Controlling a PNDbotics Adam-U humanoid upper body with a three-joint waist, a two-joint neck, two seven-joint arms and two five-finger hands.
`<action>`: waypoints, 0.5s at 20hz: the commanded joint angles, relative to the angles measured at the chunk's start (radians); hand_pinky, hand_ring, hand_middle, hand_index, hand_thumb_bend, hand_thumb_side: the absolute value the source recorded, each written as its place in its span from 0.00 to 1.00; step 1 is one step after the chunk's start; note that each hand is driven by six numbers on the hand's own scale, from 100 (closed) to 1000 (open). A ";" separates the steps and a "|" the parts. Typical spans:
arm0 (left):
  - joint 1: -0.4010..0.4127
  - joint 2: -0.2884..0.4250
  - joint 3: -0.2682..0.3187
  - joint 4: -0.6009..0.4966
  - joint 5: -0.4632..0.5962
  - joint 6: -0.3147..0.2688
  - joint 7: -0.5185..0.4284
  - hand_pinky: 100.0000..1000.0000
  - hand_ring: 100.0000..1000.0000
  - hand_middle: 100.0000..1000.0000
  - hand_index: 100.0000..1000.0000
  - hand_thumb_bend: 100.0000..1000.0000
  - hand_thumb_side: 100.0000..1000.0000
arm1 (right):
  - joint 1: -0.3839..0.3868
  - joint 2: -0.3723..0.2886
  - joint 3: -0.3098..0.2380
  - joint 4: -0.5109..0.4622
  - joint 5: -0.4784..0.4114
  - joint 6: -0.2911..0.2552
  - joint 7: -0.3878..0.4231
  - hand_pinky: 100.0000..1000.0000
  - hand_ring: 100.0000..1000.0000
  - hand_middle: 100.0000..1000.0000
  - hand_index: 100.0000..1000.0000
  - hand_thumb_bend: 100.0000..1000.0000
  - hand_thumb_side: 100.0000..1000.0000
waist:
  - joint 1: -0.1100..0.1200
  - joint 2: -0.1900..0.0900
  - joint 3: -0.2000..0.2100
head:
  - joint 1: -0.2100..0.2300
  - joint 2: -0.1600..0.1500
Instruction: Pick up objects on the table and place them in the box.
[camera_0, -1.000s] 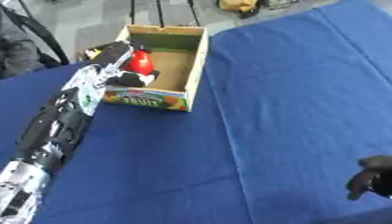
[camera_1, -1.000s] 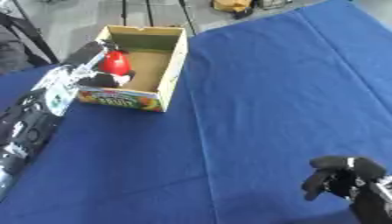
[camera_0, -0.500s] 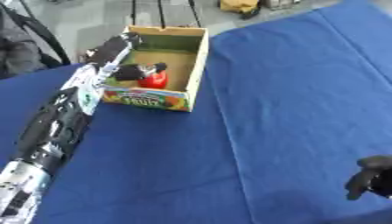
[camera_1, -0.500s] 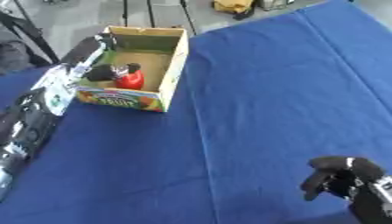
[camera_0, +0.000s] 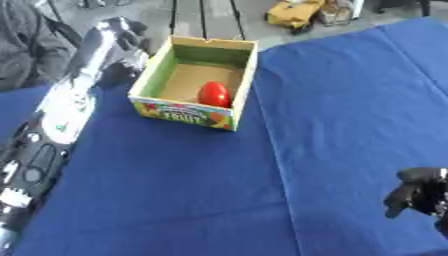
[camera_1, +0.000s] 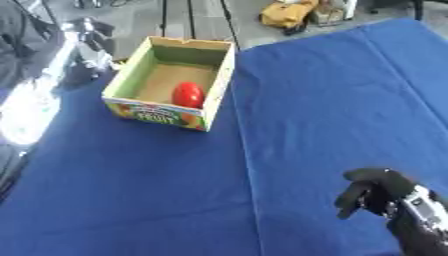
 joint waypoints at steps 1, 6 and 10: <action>0.081 0.024 0.051 -0.170 0.200 0.041 -0.040 0.45 0.52 0.58 0.76 0.04 0.93 | 0.005 -0.008 -0.017 -0.021 -0.014 -0.002 -0.009 0.45 0.52 0.45 0.70 0.00 0.81 | -0.015 -0.024 0.020 | -0.024 0.016; 0.261 -0.068 0.093 -0.340 0.377 0.123 -0.116 0.42 0.51 0.57 0.76 0.09 1.00 | 0.022 -0.010 -0.027 -0.021 -0.022 -0.007 -0.015 0.45 0.52 0.45 0.70 0.00 0.79 | -0.036 -0.040 0.070 | -0.044 0.031; 0.331 -0.164 0.108 -0.394 0.426 0.203 -0.175 0.40 0.50 0.57 0.77 0.13 1.00 | 0.033 -0.009 -0.029 -0.021 -0.023 -0.008 -0.017 0.45 0.52 0.45 0.70 0.00 0.78 | -0.047 -0.048 0.098 | -0.052 0.047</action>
